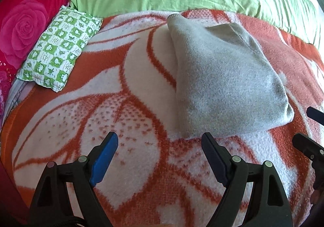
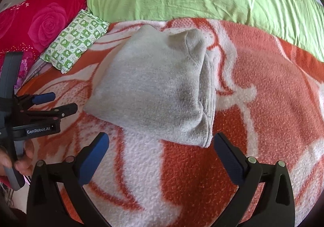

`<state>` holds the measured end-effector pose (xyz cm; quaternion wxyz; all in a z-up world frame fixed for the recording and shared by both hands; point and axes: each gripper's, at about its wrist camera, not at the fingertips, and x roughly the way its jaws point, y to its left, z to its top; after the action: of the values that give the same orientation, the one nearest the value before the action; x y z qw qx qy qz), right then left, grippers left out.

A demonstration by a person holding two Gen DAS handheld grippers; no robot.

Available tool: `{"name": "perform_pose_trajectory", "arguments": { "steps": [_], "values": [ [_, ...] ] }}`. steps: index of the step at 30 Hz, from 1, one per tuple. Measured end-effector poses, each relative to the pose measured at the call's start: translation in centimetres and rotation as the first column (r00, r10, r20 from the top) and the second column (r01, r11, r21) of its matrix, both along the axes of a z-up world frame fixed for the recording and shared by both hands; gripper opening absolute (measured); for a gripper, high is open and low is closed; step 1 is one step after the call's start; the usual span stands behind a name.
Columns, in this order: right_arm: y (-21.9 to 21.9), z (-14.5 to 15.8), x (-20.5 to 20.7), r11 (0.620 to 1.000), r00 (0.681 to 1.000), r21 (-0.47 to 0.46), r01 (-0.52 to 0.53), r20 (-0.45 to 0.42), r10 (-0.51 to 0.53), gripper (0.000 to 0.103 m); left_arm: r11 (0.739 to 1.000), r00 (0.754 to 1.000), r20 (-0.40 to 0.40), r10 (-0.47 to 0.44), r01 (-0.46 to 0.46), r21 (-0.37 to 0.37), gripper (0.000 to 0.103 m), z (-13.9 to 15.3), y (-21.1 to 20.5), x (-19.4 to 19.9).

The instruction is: Fold small clothes

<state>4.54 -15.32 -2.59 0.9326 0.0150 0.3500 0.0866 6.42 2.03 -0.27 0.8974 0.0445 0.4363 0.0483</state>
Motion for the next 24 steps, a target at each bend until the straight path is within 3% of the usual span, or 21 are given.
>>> {"name": "perform_pose_trajectory", "arguments": {
  "steps": [24],
  "values": [
    [-0.6,-0.5,1.2,1.0,1.0,0.023,-0.009,-0.005,0.01,0.102,1.0,1.0,0.006,-0.003,0.003,0.016,0.087,-0.4,-0.3,0.9]
  ]
}}
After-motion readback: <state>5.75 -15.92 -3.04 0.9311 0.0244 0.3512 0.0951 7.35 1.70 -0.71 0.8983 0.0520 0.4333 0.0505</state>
